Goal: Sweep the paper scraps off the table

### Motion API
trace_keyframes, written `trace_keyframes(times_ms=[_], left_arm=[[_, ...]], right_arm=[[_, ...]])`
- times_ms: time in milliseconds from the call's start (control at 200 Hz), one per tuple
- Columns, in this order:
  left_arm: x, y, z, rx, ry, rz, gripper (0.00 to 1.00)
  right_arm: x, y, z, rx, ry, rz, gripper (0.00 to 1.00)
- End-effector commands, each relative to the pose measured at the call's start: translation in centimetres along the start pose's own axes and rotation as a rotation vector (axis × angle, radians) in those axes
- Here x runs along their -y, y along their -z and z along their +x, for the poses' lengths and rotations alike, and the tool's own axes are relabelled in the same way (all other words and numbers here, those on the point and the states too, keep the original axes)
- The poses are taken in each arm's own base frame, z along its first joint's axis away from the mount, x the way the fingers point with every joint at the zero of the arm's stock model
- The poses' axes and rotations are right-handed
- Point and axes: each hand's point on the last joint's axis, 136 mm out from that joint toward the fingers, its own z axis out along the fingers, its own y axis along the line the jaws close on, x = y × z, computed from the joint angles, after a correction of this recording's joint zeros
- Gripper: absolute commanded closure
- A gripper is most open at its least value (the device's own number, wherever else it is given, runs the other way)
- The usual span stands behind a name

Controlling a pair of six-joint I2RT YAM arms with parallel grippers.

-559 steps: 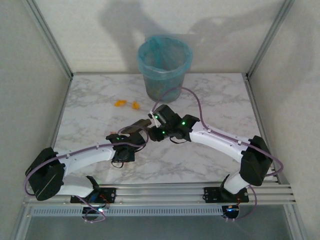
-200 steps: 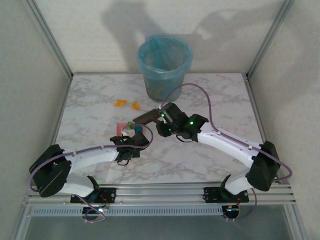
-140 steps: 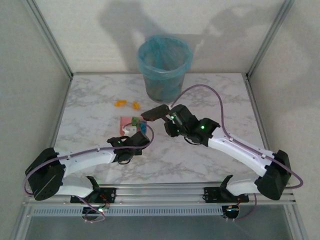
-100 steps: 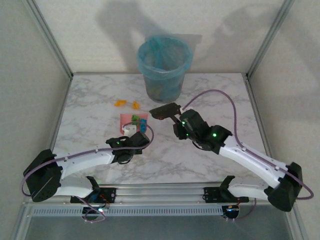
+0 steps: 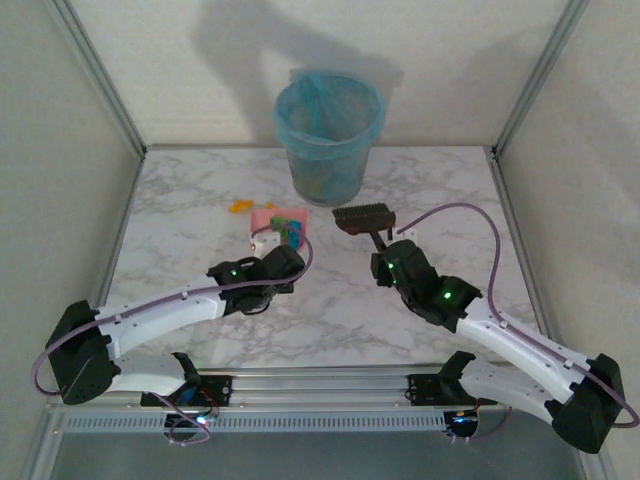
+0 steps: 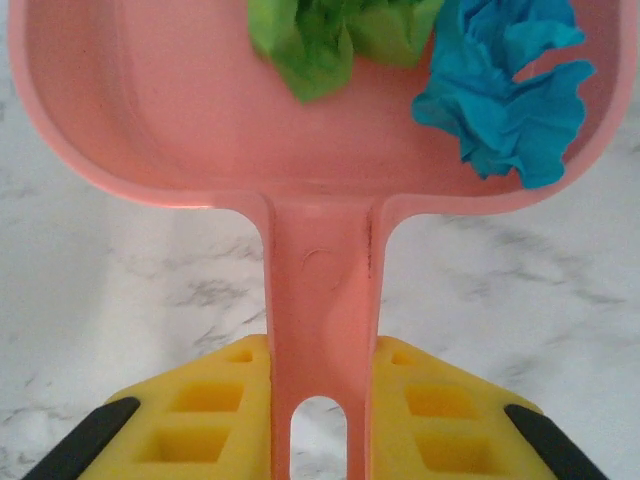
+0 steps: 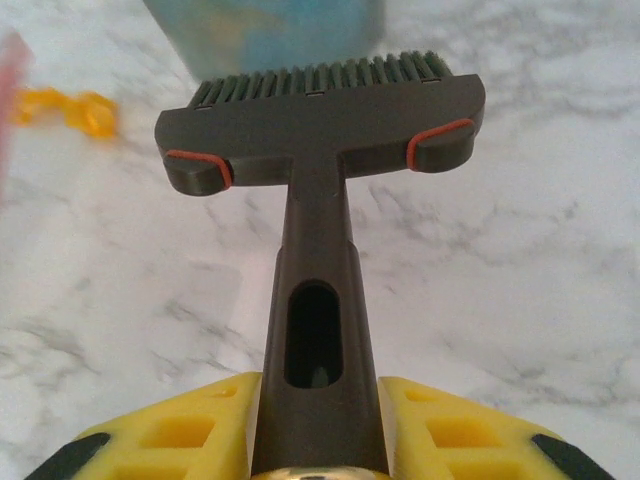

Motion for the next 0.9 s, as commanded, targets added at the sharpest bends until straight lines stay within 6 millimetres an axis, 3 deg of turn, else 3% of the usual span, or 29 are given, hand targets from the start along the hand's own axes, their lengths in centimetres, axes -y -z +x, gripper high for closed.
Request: trace_keyframes(times_ms=[0, 160, 400, 896], left_arm=[[2.0, 1.7, -1.9, -0.021, -0.025, 0.02, 1.0], [5.1, 2.3, -3.5, -0.08, -0.042, 0.043, 1.0], [8.1, 2.6, -6.7, -0.088, -0.077, 0.001, 1.0], [16.3, 4.2, -11.0, -0.098, -0.072, 0.218, 1.0]], right_arm=[[0.4, -0.4, -2.0, 0.12, -0.092, 0.026, 1.0], [0.9, -0.9, -1.5, 0.127, -0.097, 0.053, 1.0], [1.1, -2.1, -0.5, 0.104, -0.086, 0.069, 1.0], [1.4, -2.1, -0.2, 0.118, -0.085, 0.071, 1.0]])
